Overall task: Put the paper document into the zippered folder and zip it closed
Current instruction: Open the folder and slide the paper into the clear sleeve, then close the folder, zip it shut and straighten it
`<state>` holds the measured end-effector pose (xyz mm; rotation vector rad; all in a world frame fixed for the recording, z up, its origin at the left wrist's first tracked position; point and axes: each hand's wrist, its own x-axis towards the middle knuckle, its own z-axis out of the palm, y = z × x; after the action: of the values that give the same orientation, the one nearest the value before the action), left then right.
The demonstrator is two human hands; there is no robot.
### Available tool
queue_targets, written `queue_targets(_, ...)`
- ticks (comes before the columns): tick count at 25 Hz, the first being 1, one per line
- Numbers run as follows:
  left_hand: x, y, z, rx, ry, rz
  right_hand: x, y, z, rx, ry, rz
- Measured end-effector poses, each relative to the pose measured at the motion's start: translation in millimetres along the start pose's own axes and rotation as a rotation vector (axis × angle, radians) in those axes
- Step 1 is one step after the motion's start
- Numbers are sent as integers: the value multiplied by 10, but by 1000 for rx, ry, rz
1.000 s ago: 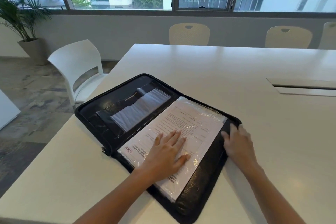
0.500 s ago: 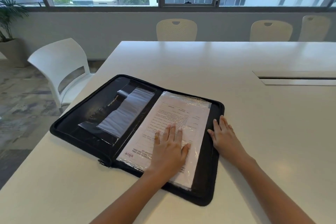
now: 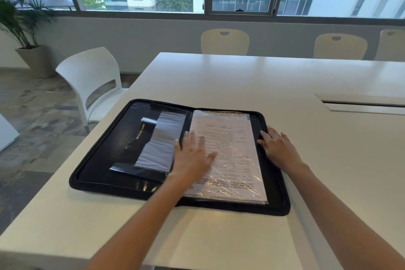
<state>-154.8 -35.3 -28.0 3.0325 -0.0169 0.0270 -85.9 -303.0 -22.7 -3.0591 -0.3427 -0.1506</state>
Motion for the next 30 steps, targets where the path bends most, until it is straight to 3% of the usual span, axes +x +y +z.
queue_targets(7, 201, -1637, -514, 168, 42, -511, -16, -776, -48, 245, 70, -77)
queue_targets(10, 184, -2024, -631, 158, -1, -607, 19, -1196, -79, 331, 26, -117)
queue_targets(14, 159, -2232, -822, -2, -79, -543, 68, -1609, -130, 453, -18, -157)
queue_targets(20, 161, -2103, -1611, -189, 86, -455, 110, -1904, -355, 667, 24, -161)
queue_targets(23, 111, -1811, -2112, -477, 134, -297, 113, -1983, -590, 831, 85, -92)
queue_targets(26, -66, -1325, -2444, -745, 74, -82, 78, -1988, -872, 1048, 95, -32)
queue_targets(30, -195, -693, -2466, -836, -55, 169, 24, -1762, -1218, 1498, 41, 18)
